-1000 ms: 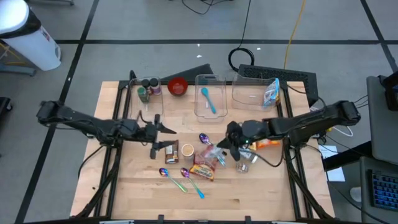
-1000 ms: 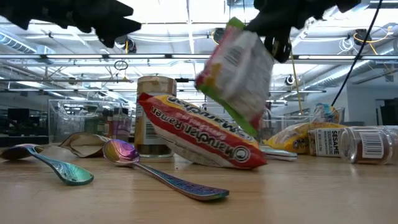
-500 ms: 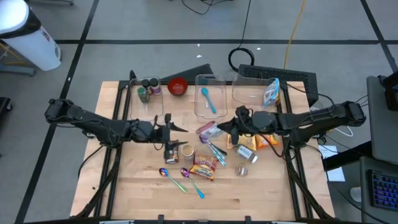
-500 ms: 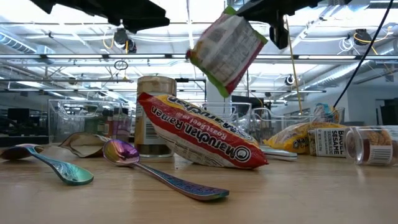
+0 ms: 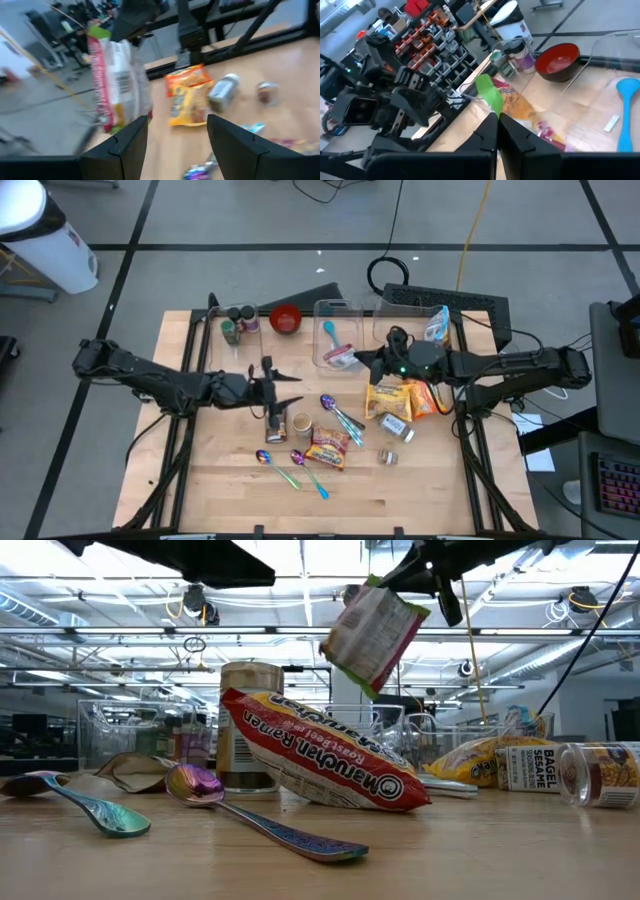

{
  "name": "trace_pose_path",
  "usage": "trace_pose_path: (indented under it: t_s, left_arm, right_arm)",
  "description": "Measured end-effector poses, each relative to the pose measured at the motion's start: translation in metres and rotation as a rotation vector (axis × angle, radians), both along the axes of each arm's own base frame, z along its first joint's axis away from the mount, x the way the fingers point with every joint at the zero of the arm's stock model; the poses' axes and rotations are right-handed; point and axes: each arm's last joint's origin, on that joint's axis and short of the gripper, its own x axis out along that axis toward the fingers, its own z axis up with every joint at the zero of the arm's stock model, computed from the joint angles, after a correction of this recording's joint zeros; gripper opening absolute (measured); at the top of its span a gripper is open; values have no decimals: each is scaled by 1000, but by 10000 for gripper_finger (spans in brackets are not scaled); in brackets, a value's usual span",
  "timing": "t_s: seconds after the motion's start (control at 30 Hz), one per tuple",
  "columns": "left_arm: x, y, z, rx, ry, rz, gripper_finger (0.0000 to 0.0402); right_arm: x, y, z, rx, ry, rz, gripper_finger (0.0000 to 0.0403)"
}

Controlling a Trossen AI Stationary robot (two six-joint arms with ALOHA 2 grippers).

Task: Pick & Place Food Item
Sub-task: Put the yellow and green noodle pack into the right transparent bin

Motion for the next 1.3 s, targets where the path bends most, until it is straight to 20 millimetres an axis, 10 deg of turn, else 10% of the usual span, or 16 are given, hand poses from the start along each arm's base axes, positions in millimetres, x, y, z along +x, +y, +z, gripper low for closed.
trace_pose_path:
  t_s: [0.5, 1.3]
  left_arm:
    - [13, 35, 33, -94, -61, -113, 214]
    - [89, 43, 42, -167, 27, -54, 214]
  right_arm:
    - [21, 10, -9, -112, -1, 210, 0]
    - [25, 28, -8, -222, -23, 332, 0]
